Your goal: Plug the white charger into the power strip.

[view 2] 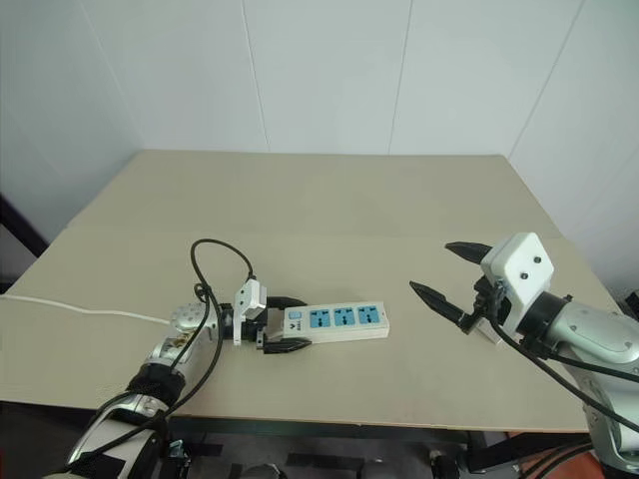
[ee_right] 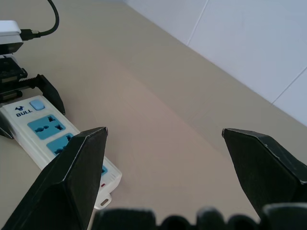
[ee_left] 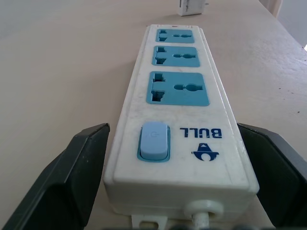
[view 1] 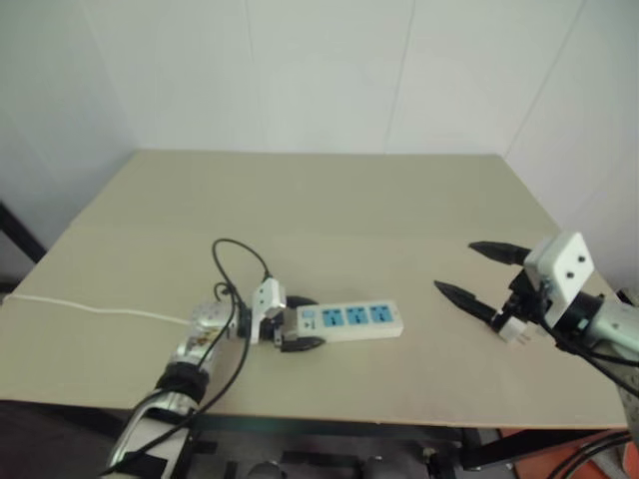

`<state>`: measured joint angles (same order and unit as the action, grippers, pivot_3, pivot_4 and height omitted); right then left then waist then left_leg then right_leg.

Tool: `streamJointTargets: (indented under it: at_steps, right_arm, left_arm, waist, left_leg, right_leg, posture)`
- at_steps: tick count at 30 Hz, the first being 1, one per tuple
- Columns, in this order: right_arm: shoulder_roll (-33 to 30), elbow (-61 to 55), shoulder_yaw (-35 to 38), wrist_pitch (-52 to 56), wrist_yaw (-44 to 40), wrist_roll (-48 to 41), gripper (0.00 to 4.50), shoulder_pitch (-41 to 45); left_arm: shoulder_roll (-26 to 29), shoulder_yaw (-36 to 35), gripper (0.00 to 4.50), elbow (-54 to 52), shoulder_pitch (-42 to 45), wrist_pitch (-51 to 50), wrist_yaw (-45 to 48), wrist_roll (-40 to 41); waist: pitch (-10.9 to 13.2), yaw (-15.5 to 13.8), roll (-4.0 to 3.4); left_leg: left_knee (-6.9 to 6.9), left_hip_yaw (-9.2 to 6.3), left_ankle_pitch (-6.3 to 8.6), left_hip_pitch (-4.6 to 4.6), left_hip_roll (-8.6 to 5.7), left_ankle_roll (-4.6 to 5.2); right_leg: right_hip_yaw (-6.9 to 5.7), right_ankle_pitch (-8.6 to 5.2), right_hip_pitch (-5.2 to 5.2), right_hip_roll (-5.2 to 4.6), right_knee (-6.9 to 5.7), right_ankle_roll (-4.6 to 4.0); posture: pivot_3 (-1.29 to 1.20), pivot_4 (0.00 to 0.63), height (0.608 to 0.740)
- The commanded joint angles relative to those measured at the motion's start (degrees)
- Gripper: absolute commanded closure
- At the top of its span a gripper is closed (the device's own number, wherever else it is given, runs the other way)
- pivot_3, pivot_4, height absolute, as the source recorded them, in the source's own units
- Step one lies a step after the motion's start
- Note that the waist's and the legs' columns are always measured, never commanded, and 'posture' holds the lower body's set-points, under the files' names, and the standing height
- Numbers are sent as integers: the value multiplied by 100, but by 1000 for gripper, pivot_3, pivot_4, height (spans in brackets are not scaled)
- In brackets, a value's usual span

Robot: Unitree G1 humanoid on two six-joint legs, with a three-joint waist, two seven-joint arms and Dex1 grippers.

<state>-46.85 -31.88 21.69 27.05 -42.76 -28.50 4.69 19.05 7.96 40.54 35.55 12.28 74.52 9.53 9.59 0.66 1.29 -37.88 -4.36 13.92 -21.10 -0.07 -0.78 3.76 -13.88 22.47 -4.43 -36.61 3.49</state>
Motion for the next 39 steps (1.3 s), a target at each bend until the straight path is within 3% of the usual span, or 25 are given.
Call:
streamJointTargets:
  at_steps: [1, 9, 12, 14, 23, 30, 32, 35, 39]
  right_arm:
    - [-138, -100, 319, 5, -45, -167, 0, 72]
    - [-210, -105, 393, 3, -77, -240, 0, 40]
    - [-217, -75, 364, -20, -80, -247, 0, 64]
    - [-251, -24, 351, -57, -158, -266, 0, 88]
    - [-683, 1001, 394, 151, -823, -558, 0, 526]
    - [-2052, 1991, -1036, 2288, -1120, -522, 0, 2438]
    - [-2185, 2283, -1589, 2887, -1116, -388, 0, 3140]
    - [-2188, 2943, -2981, 3923, -1145, 278, 0, 4515]
    - [-2104, 3836, -4368, 4278, -1589, 1048, 0, 5594]
  left_arm:
    - [-117, 121, 16, 462, 10, 87, 21, -160]
    - [-161, 330, 16, 808, 85, 339, 490, -345]
    - [-170, 325, 587, 840, 116, 331, 548, -347]
    - [-152, 321, 1208, 830, 120, 336, 585, -345]
    - [-162, 229, 1209, 201, 166, 54, 697, -92]
    - [-18, 350, 1209, -494, 21, -264, 951, -30]
    - [-28, 381, 1209, -461, 6, -180, 867, -116]
    - [-108, 411, 1209, -311, 57, -53, 652, -228]
    - [-188, 487, 1209, -252, -2, 95, 447, -350]
  waist:
    - [-6, 1, -6]
    - [-25, -2, -27]
    - [-26, -2, -29]
    - [-26, -1, -29]
    - [-24, 10, -26]
    - [-14, 22, -33]
    - [-14, 23, -33]
    - [-14, 12, -35]
    - [-14, -45, -35]
  left_leg:
    - [0, 0, 0, 4, 0, 0]
    - [2, -3, 1, 3, 1, 1]
    - [2, -4, 3, 1, 1, 4]
    - [3, -4, 3, 0, 1, 6]
    - [4, -2, 4, -4, 1, 7]
    - [5, -1, 4, -34, 3, 7]
    - [5, 0, 4, -60, 3, 7]
    - [2, 1, 4, -87, 2, 6]
    - [1, 1, 3, -102, -1, 5]
  right_leg:
    - [-1, -3, -10, 0, 7, 8]
    - [-4, 3, -19, 0, 33, 16]
    - [-4, 5, -19, 0, 39, 14]
    - [-4, 5, -19, -1, 41, 14]
    - [-4, 7, -18, -1, 50, 18]
    - [-3, 31, 19, -1, 50, -20]
    - [-2, 33, 46, -1, 51, -24]
    - [-1, 36, 73, -3, 47, -25]
    - [-6, 40, 84, -7, 54, -22]
  posture:
    - [0, 150, 740]
    - [0, 150, 740]
    - [0, 150, 740]
    - [0, 150, 740]
    - [0, 150, 740]
    - [0, 150, 740]
    - [0, 150, 740]
    - [0, 150, 740]
    - [0, 150, 740]
